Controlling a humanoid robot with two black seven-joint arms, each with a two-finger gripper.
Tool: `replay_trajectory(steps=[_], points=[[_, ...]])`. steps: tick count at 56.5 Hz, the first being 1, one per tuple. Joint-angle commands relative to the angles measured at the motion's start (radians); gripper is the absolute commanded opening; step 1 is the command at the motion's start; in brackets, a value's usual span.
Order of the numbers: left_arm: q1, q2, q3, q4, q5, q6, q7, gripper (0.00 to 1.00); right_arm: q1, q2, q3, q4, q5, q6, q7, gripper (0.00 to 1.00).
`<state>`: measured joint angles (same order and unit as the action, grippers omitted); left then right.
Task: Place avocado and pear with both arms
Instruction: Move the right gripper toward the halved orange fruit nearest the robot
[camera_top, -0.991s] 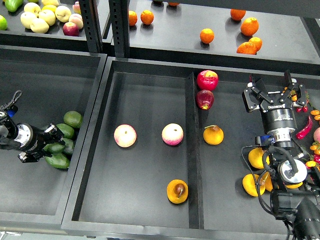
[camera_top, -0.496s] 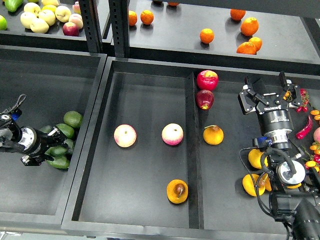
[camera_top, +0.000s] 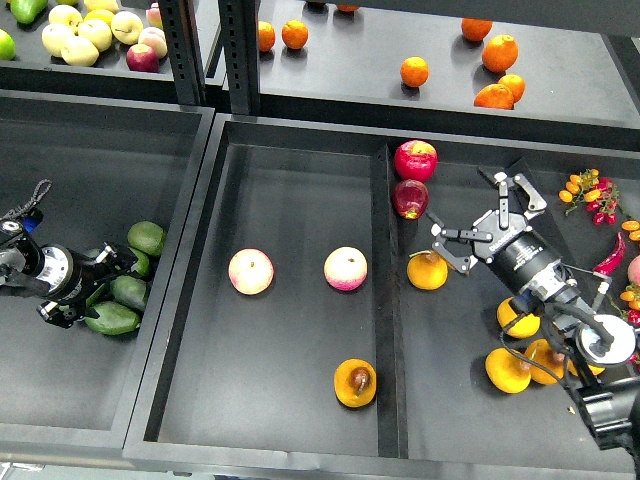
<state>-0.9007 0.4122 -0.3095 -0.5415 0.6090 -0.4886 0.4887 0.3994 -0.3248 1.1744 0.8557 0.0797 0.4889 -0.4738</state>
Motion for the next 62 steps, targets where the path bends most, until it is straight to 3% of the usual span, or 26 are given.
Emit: replay_trajectory(steps=[1,11,28,62], points=[[-0.003,-0.004,-0.013,0.003,0.000,0.000,0.000,0.98,0.070,-0.102,-0.203,-0.007,0.000,0.000,-0.015,0.99],[-0.004,-0.004,-0.028,0.003,-0.002,0.000,0.000,0.98,0.197,-0.201,-0.487,-0.014,0.002,0.000,-0.015,0.99],[-0.024,-0.004,-0.037,0.006,0.000,0.000,0.000,0.99,0.317,-0.186,-0.820,-0.015,0.003,0.000,-0.015,0.99],[-0.056,-0.004,-0.054,0.034,-0.002,0.000,0.000,0.99,0.315,-0.062,-0.984,-0.020,-0.034,0.000,-0.015,0.99]])
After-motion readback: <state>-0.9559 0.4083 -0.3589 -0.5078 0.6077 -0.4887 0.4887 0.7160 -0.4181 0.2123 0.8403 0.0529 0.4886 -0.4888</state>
